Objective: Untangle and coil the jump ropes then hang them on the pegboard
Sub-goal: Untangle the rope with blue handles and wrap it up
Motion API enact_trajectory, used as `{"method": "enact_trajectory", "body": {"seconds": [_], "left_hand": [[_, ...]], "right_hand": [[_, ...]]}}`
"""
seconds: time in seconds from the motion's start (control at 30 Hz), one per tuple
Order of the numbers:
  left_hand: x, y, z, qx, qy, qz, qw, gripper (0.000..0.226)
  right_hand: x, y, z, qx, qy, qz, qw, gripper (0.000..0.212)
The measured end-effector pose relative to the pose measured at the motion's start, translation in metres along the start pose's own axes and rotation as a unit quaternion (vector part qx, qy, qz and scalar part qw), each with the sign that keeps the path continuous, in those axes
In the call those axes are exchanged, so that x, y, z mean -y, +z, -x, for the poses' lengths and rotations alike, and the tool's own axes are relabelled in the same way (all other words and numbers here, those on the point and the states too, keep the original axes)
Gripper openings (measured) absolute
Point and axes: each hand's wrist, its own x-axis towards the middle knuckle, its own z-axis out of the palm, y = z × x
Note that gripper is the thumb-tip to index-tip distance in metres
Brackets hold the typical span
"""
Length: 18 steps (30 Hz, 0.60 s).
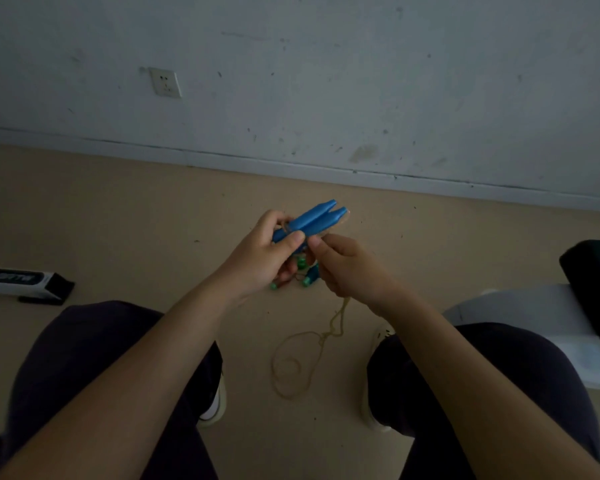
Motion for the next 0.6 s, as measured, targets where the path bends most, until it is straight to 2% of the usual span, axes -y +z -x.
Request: {"method": "enact_trajectory", "body": {"seconds": [0.13,0.23,0.3,0.47,0.6], "left_hand": [[0.002,-0.003,-0.005,-0.066,0.020,-0.030,0.997,0.013],[0.002,-0.005,-0.006,-0.091,0.018,-0.063,0.994,0.015],[0.001,-0.007,-0.005,-0.079,0.007,-0.099,0.992,0.013],[-0.004,-0.011,0.000,0.072,-0.038,-0.092,0.992,0.024],[-0.007,-0.008,0.004,0.192,-0.064,-0.071,0.977,0.025]], "right_hand": [[0.000,0.001,0.004,0.064,-0.008,0.027,0.998,0.021],[0.004,-0.001,0.006,0.055,-0.055,0.066,0.995,0.021],[0.007,-0.009,0.007,0.019,-0.103,0.118,0.987,0.020],[0.004,-0.036,0.004,-0.106,-0.161,0.193,0.962,0.009],[0.001,-0.029,0.002,-0.103,-0.169,0.202,0.959,0.011]]}}
